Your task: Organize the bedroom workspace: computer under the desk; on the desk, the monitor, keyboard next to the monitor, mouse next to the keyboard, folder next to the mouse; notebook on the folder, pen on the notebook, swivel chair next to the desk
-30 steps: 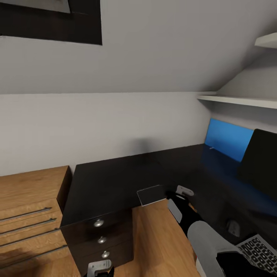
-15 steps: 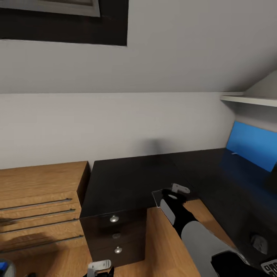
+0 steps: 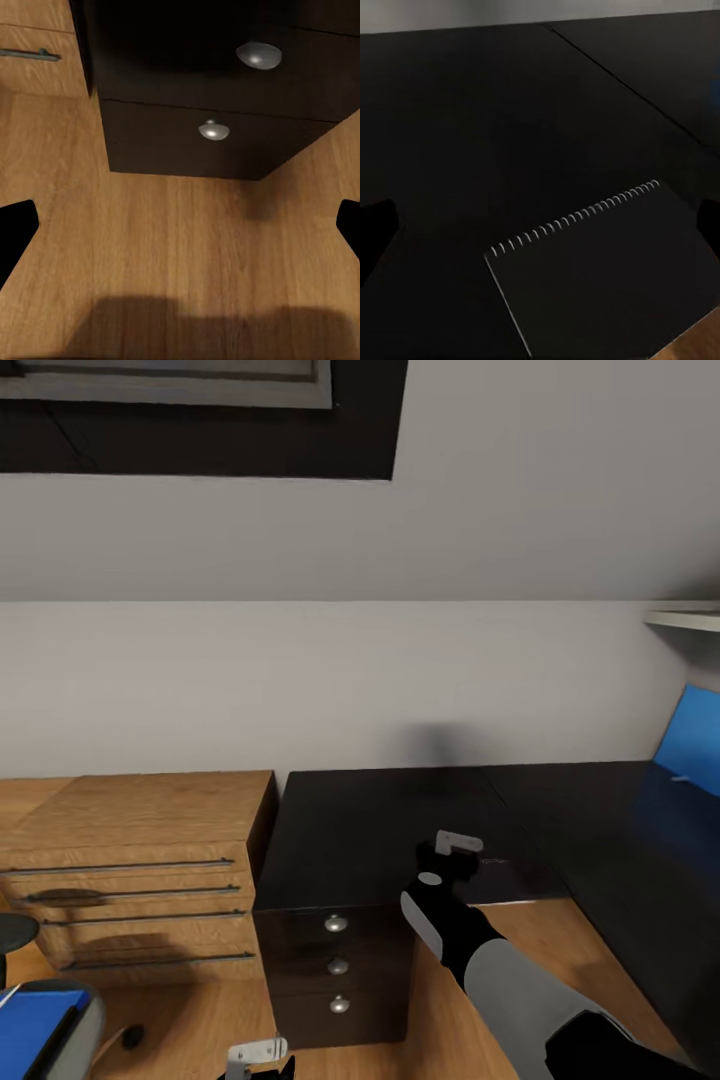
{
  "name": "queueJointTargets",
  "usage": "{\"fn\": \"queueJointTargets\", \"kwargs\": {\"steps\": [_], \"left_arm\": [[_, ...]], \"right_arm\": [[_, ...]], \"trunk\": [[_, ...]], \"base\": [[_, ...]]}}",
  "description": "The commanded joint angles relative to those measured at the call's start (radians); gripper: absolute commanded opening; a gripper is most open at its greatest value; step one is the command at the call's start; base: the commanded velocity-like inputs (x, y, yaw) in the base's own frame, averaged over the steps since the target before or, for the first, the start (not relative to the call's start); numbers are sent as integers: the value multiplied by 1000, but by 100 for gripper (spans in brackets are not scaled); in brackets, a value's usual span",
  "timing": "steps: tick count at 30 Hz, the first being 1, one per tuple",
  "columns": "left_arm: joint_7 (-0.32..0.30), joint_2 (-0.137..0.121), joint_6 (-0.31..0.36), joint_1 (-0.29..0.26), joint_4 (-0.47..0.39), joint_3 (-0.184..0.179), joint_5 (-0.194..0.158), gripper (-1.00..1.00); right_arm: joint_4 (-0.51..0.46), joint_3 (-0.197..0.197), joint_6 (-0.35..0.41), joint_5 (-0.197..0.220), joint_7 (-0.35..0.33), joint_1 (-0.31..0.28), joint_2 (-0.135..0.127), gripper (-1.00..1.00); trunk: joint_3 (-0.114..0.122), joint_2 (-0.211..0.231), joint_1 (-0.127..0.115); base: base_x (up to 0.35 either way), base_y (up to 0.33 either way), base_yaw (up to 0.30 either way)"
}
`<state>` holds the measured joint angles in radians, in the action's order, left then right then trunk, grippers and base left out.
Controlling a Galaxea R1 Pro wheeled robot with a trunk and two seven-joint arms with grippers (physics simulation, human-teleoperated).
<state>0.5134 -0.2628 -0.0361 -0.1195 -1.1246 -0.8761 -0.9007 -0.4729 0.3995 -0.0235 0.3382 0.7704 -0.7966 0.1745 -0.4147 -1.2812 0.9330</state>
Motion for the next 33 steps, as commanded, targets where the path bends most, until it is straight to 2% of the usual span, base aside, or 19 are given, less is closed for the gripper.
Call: {"fn": "queueJointTargets", "kwargs": {"steps": [1, 33], "left_arm": [[7, -1, -4, -2, -1, -5, -7, 100], [7, -1, -4, -2, -1, -6, -7, 100]], "right_arm": [[0, 5, -3, 7, 6, -1, 0, 100], [4, 30, -4, 7, 6, -1, 0, 100]], "trunk": [[-1, -1, 0], [-1, -1, 0]], "base": [[0, 0, 281], [0, 0, 280]]}}
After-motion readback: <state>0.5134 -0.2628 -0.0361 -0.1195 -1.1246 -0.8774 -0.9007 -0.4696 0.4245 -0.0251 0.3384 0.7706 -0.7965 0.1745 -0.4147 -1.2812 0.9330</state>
